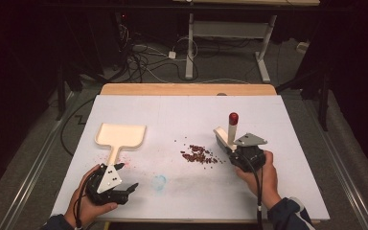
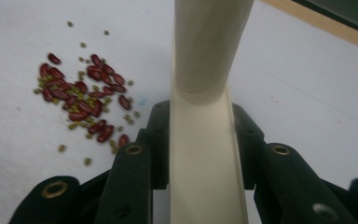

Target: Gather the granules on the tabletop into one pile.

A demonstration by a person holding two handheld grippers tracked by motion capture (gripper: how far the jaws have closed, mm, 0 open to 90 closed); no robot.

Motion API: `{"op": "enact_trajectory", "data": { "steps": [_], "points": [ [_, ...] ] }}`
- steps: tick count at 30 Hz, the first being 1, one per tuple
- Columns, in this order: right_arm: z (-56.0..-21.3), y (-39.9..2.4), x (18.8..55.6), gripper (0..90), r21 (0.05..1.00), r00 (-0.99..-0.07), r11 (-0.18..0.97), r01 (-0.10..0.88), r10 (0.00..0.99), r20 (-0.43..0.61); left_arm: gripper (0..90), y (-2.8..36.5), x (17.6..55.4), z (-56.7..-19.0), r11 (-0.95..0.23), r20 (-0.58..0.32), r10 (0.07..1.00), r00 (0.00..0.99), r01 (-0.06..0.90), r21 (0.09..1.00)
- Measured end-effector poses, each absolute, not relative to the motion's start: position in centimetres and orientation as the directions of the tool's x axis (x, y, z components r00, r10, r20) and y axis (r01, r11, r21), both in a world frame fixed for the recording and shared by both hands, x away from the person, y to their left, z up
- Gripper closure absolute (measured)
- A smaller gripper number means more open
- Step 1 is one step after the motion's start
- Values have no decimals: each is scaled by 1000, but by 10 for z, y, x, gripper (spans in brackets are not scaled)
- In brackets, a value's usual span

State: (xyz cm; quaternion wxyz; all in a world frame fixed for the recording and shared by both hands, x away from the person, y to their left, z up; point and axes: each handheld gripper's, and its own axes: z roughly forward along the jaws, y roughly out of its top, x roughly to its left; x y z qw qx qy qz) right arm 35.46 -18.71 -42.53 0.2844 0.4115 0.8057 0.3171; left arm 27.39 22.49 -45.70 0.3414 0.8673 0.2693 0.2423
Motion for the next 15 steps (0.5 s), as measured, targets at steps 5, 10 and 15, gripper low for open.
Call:
{"op": "enact_trajectory", "data": {
  "steps": [5,10,15],
  "points": [
    [-430,-161,353,678,748,-478,464,475,850,-223,216,225,273,-456,-621,237,632,738,298,725],
    [-434,-134,355,678,768,-462,449,457,858,-226,216,225,273,-456,-619,235,631,739,297,727],
    [-436,-113,359,678,781,-461,462,420,850,-255,216,226,273,-455,-616,233,630,740,294,731]
  ]
}}
